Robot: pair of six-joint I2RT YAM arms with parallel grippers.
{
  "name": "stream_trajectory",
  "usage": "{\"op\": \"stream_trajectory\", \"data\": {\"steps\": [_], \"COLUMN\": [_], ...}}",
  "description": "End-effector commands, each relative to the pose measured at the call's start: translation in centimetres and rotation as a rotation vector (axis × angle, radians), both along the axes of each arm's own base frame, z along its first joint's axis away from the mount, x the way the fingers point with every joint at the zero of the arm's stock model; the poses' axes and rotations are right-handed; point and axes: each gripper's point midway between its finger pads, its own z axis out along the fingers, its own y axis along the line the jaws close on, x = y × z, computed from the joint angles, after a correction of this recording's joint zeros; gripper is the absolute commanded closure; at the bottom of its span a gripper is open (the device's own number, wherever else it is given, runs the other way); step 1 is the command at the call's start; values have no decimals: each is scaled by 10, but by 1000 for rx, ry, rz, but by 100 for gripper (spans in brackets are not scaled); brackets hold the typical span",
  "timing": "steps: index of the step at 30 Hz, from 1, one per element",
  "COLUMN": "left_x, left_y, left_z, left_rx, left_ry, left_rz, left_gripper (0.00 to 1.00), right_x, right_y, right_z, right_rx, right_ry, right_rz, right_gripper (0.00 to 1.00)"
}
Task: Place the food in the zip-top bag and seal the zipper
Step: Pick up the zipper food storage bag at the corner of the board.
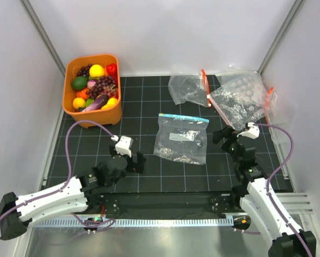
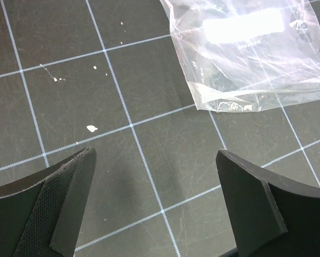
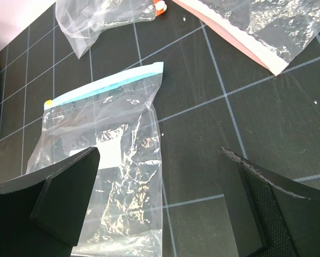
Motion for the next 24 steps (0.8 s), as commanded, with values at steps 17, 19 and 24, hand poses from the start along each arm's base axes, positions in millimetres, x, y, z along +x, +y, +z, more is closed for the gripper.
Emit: {"op": "stream_trajectory", "data": {"steps": [17,19,24], "left_x": [2,2,0], "left_y": [-13,-13,-16], "left_z": [14,14,14], "left_rx": [-37,-39,-47], "left_ry": [-32,-31,-29], "left_rz": [-43,-48,-66], "left_gripper": [0,0,0], "right_x": [118,127,150], "right_y": [-15,-17,-33], "right_z": [16,-2,-22], "right_rx": [-458,-526,-686], "right_ry": [349,395,475], "right_rz": [84,91,35], "right_gripper": [32,32,34]}}
